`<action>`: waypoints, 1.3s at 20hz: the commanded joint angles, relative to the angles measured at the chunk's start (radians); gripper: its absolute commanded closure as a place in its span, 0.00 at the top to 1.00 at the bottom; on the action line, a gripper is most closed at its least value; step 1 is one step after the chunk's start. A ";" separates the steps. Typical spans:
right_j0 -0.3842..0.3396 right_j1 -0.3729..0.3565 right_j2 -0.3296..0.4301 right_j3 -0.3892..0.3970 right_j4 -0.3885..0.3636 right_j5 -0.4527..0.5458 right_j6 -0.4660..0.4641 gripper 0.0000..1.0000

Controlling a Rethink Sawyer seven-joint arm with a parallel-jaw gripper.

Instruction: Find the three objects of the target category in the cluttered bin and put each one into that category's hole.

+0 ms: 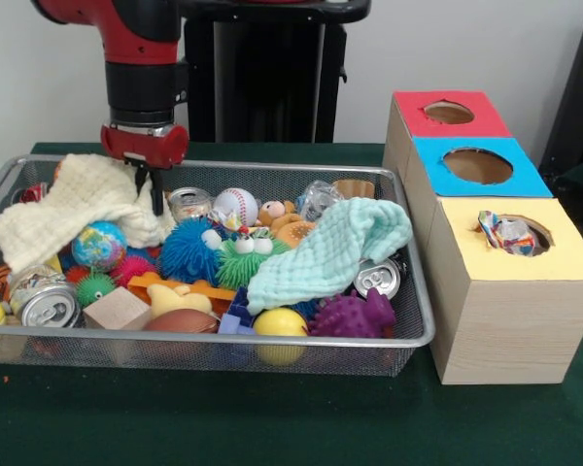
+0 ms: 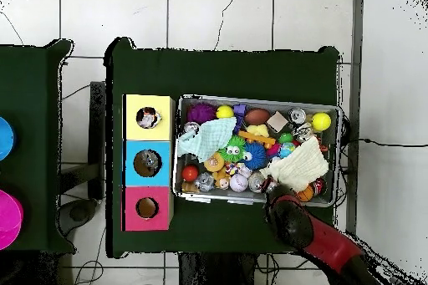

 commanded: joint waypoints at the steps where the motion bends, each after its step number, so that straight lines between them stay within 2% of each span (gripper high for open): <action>1: 0.049 0.029 0.022 -0.062 0.035 0.228 0.080 0.00; 4: 0.079 0.009 0.010 -0.097 0.020 0.242 0.057 0.00; 5: 0.087 0.006 0.004 -0.105 0.013 0.237 0.059 1.00; 11: 0.090 0.001 -0.005 -0.105 0.016 0.255 0.068 1.00; 13: 0.098 -0.020 -0.011 -0.105 0.017 0.261 0.070 1.00; 14: 0.114 -0.045 -0.027 -0.090 0.039 0.272 0.094 1.00; 18: 0.158 -0.165 -0.040 -0.070 0.035 0.310 0.091 1.00; 26: 0.135 -0.271 0.072 -0.062 0.003 0.267 0.084 1.00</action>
